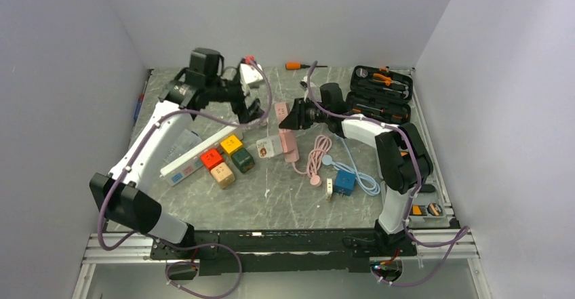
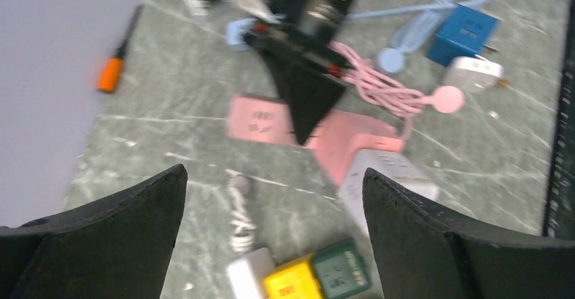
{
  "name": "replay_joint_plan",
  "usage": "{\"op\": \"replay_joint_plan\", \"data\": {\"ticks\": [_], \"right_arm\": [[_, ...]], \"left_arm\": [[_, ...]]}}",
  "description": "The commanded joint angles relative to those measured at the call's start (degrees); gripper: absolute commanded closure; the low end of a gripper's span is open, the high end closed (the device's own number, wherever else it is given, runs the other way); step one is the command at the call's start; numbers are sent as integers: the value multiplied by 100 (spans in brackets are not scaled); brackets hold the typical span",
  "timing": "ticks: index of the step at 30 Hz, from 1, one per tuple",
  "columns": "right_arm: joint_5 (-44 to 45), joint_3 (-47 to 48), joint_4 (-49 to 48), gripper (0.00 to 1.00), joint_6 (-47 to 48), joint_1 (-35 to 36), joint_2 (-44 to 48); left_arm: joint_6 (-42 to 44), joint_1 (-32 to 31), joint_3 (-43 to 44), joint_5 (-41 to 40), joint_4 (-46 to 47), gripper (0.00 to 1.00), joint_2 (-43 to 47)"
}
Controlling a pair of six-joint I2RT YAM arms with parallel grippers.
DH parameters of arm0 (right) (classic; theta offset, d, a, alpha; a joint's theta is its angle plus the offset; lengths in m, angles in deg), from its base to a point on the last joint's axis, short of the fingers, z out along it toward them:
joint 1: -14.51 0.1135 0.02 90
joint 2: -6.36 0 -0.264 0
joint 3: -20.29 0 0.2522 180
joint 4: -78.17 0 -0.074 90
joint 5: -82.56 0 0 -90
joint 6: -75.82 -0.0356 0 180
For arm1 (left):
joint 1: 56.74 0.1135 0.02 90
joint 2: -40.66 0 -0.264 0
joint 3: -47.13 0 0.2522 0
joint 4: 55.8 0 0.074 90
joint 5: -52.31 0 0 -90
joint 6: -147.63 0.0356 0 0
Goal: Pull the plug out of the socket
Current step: Remove the plug from the socket.
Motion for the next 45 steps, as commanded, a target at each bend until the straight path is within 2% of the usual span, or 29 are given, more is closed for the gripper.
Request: {"op": "replay_joint_plan", "data": {"ticks": [1,6,10,14,19,26,29,32,36,38,41,45], "right_arm": [[-191,651,-17,100,228,185,564],[-89,1314,582,100,564,446,430],[44,1441,890,100,950,624,532],[237,1361,939,100,857,636,639],[877,1616,1505,100,1233,908,677],[1673,2306,2233,100,1240,1162,501],[2012,2446,2420,100,1236,1256,530],[2329,2584,2667,100,1213,1325,553],[2510,2646,2771,100,1133,1349,565],[2513,2652,2723,100,1093,1353,547],[2550,2713,2759,100,1061,1381,551],[2680,2768,2865,100,1076,1427,641]], "left_arm": [[277,-589,-746,-641,-98,1,391],[-122,-924,-1179,-1159,189,1,564],[-355,-893,-1085,-1719,358,1,597],[-590,-632,-759,-1058,26,1,555],[-504,-727,-785,-570,-201,1,648],[-1,-1177,-1062,-1226,-332,1,730],[450,-1543,-1067,-1912,-558,1,837],[902,-1827,-865,-2832,-825,1,974],[1240,-1861,-416,-3222,-1357,1,1178],[1122,-1862,-567,-3163,-1429,1,1266],[1039,-2001,-776,-2507,-1702,1,1231],[403,-2407,-1508,-2706,-880,1,1367]]}}
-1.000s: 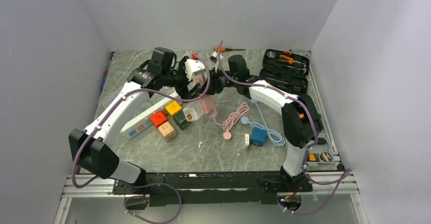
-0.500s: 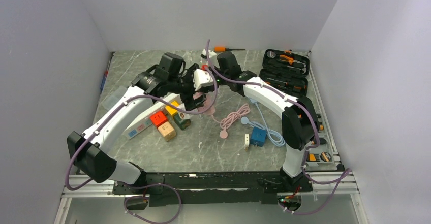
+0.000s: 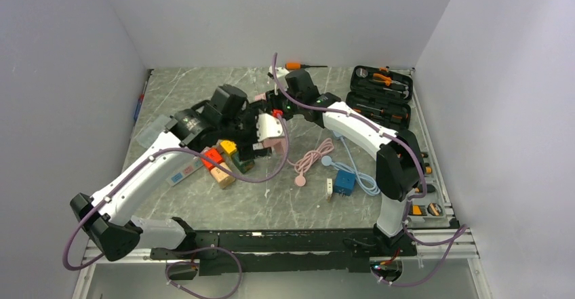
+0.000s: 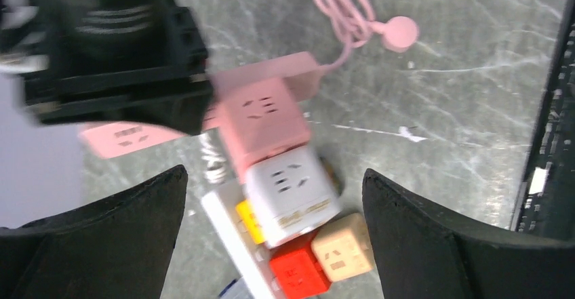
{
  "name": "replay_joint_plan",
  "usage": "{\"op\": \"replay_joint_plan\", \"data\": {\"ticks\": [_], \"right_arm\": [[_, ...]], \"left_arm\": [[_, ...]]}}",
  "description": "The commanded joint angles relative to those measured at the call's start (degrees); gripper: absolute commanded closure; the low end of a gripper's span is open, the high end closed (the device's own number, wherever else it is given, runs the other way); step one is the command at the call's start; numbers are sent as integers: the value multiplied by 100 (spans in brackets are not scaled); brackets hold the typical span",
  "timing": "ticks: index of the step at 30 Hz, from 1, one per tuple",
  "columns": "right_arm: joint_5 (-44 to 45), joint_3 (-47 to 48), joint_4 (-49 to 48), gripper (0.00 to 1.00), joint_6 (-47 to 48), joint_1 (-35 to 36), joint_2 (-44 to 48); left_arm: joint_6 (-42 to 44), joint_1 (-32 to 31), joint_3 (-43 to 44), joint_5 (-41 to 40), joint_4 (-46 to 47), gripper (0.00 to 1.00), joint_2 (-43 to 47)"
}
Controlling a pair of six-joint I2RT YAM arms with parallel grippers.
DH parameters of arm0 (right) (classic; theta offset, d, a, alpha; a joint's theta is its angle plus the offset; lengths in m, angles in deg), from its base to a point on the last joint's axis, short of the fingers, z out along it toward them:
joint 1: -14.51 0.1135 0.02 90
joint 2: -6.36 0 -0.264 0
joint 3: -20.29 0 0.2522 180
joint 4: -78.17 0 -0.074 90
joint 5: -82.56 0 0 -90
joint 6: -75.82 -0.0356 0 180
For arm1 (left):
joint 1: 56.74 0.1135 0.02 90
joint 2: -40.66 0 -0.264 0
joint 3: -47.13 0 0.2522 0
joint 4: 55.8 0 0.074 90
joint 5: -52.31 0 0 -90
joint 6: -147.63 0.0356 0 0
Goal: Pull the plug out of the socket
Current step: Remove the plug from the socket.
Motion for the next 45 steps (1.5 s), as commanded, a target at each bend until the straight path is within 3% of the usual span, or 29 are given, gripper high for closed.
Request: {"op": "replay_joint_plan", "data": {"ticks": [1,5,10,14,20,33,36,40,45], "right_arm": [[140,500,-104,100,-145,66,503],[393,664,147,100,-72,178,514],[673,516,141,100,-143,312,670],[726,416,155,100,-122,383,790],[767,442,248,100,-102,396,871],[842,352,299,100,-209,394,1065],[788,345,249,100,-278,395,1086],[820,273,222,100,-309,412,1077],[1007,79,217,100,-268,406,1047]], "left_arm": [[-536,-442,-925,-141,828,1,191],[-511,-737,-1755,-576,2079,1,608],[-446,-921,-1886,-1888,2698,0,324],[-268,-950,-2277,-2015,3333,1,526],[-572,-1027,-2153,-2096,2755,1,187],[-561,-1104,-2416,-3066,3216,1,-88],[-610,-1101,-2294,-3141,3162,9,-266],[-720,-1110,-2034,-3128,3035,27,-459],[-745,-1151,-1939,-3325,3087,66,-554]]}}
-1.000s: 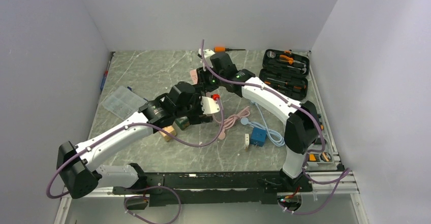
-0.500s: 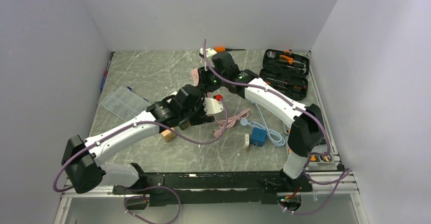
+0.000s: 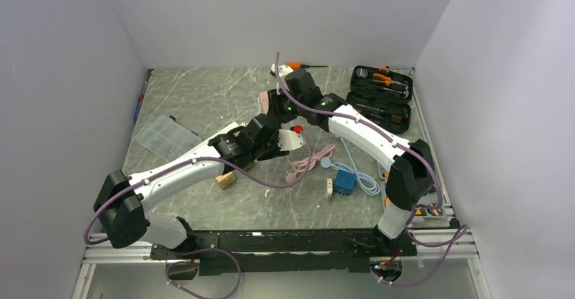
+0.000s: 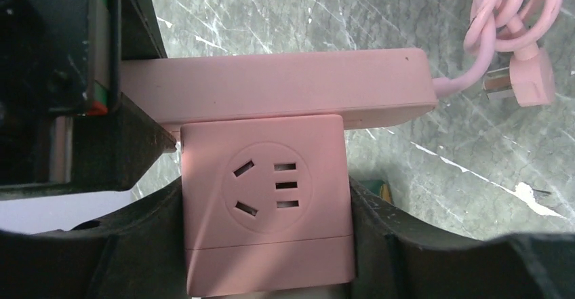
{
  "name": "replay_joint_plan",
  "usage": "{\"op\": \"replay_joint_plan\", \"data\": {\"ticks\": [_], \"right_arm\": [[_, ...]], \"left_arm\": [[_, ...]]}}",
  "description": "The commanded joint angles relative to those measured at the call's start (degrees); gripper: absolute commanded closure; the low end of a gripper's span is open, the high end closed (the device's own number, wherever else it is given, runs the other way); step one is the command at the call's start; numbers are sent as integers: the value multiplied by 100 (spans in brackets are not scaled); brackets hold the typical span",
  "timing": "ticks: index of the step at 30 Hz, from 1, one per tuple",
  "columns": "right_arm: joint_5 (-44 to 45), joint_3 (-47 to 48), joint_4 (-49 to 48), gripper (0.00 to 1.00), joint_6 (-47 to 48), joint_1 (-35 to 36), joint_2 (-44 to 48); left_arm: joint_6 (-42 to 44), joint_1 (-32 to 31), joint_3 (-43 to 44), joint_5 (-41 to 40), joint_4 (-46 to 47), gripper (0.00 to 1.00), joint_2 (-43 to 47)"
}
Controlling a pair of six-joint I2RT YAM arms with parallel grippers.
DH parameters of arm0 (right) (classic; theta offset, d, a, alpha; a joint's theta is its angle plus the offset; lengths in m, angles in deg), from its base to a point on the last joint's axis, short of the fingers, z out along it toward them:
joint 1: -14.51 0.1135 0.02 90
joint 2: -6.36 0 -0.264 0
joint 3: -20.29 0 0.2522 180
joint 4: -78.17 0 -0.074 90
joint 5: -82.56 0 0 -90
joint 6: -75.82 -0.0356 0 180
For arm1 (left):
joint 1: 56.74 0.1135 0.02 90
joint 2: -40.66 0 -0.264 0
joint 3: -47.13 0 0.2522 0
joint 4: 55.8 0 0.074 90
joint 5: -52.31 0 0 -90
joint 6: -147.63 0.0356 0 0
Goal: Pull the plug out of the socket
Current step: Remove the plug from the socket.
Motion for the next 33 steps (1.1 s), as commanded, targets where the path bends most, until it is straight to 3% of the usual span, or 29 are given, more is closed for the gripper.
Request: {"op": "replay_joint_plan", "data": {"ticks": [1,5,6,14,27,33], "right_arm": [[41,-39,-431,100,-75,69,431],[370,-138,-319,100,79,43,266],[466,-163,-294,100,127,26,210],[765,-755,-572,100,236,-415,42],[2436,-133,331,100,613,-434,-502],[2737,-23,509,100,698,-497,-680]], "left_arm": [[-165,-29,305,-249,80,72,-79],[-257,-33,415,-341,-15,99,-63],[-287,-35,440,-351,-52,100,-44],[-436,-33,227,-379,-94,100,409],[-610,-33,162,-535,-191,100,555],[-676,-31,197,-501,-288,100,605]]}}
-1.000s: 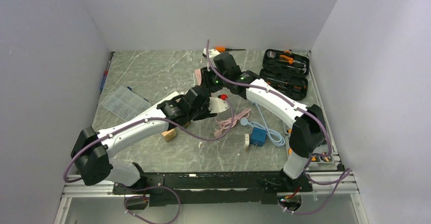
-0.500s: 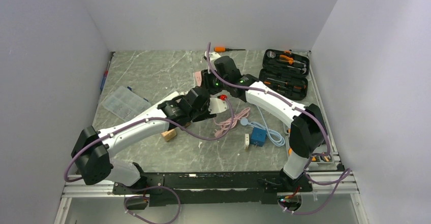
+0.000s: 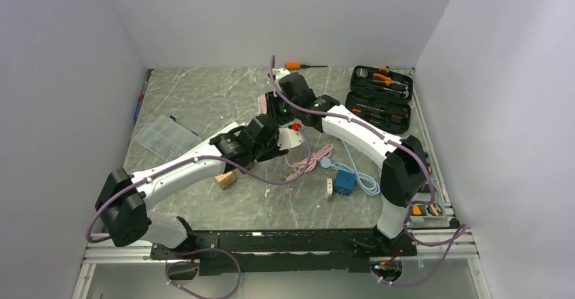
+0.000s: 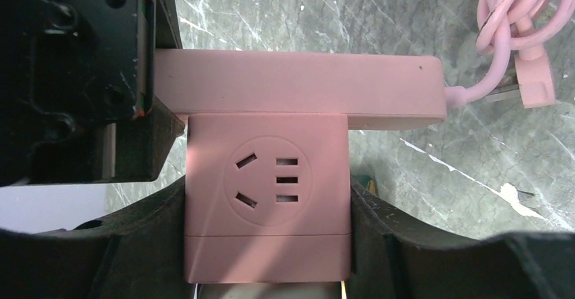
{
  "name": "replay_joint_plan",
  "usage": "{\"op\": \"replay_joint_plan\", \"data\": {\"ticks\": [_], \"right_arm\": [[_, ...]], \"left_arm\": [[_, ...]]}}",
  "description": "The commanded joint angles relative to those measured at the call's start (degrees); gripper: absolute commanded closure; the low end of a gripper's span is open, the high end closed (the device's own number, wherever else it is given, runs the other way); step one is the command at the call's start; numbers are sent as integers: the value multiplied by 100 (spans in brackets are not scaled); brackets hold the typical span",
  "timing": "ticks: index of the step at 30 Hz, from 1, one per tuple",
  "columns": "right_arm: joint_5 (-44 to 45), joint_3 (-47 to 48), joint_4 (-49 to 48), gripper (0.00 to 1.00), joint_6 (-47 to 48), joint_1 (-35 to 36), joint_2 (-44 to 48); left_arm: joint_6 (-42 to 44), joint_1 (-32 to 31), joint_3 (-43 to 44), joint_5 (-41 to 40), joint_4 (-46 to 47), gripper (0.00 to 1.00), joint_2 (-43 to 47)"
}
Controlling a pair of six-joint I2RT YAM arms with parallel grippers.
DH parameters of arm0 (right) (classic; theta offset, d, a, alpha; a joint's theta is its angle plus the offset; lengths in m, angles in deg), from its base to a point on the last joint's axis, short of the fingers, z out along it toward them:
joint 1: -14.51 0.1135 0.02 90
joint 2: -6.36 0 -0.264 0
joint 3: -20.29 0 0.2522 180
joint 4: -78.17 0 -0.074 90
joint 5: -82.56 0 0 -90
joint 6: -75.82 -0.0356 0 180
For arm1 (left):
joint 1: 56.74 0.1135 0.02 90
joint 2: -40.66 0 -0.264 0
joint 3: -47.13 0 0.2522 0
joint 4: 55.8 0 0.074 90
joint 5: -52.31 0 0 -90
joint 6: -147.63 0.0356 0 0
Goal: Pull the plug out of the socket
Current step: Remove the plug from the socket, then place the plug at the center of the board.
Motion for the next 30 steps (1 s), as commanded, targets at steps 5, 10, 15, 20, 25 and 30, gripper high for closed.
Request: {"op": "replay_joint_plan", "data": {"ticks": [5,10,15,20,25,30], "right_arm": [[2384,22,626,100,954,-537,-442],[2473,-151,465,100,1026,-681,-415],[2720,-298,284,100,1202,-778,-449],[3024,-270,177,100,1267,-929,-546],[3287,-145,193,100,1093,-1131,-803],[2596,-496,-141,100,867,-1134,-580]], "left_arm": [[-181,-24,118,-386,-127,100,717],[-150,-28,114,-244,-171,100,773],[-51,-29,97,-190,-199,100,844],[-79,-31,176,-56,-342,100,883],[-105,-59,247,6,-418,100,933],[-192,-59,256,-14,-434,100,963]]}}
